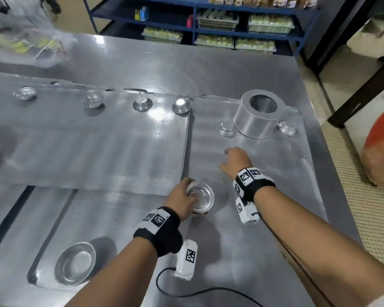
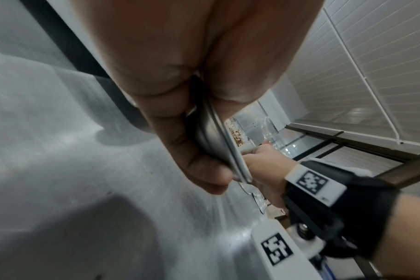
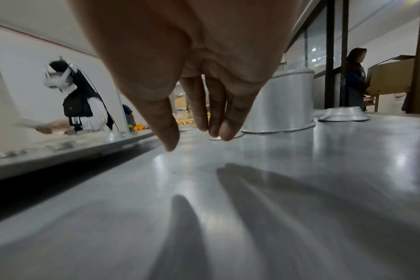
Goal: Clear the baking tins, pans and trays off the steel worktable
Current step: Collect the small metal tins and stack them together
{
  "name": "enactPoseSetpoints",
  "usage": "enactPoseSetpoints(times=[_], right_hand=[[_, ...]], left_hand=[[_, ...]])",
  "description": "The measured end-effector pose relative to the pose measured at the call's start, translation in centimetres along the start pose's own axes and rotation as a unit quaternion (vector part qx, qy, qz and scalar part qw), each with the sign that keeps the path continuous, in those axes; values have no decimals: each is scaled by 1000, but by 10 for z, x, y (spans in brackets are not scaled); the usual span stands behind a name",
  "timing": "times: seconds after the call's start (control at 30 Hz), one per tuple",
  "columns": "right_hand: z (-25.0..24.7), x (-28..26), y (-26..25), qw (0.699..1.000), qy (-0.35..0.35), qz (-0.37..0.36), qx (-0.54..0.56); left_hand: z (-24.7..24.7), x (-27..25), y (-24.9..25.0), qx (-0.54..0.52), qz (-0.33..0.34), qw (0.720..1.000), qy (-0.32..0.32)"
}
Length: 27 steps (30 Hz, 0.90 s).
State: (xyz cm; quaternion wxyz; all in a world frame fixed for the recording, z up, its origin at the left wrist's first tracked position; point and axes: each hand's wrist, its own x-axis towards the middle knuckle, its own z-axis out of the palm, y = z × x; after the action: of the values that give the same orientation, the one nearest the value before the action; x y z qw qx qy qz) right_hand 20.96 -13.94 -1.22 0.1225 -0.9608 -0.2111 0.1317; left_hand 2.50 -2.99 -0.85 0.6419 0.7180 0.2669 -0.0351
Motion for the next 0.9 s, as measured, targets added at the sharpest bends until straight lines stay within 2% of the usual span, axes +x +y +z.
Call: enactPoseSetpoints(times=[0.2,0.43,0.63,0.73,0.9], right_hand=[[-7,90,4,996,16,-20,-86],[0,143,9,993,14,-16,-114],[2,142,5,991,44,0,-130],[3,125,1,997,40,25,-65],[2,84,-5,996,83,7,41]], left_hand=[[9,26,16,-52,-34,998,17],[10,42,12,-46,-44,997,51],[7,35,7,-6,-50,997,64],[6,27,3,-16,-50,997,54],[4,2,10,-63,-59,996,22]])
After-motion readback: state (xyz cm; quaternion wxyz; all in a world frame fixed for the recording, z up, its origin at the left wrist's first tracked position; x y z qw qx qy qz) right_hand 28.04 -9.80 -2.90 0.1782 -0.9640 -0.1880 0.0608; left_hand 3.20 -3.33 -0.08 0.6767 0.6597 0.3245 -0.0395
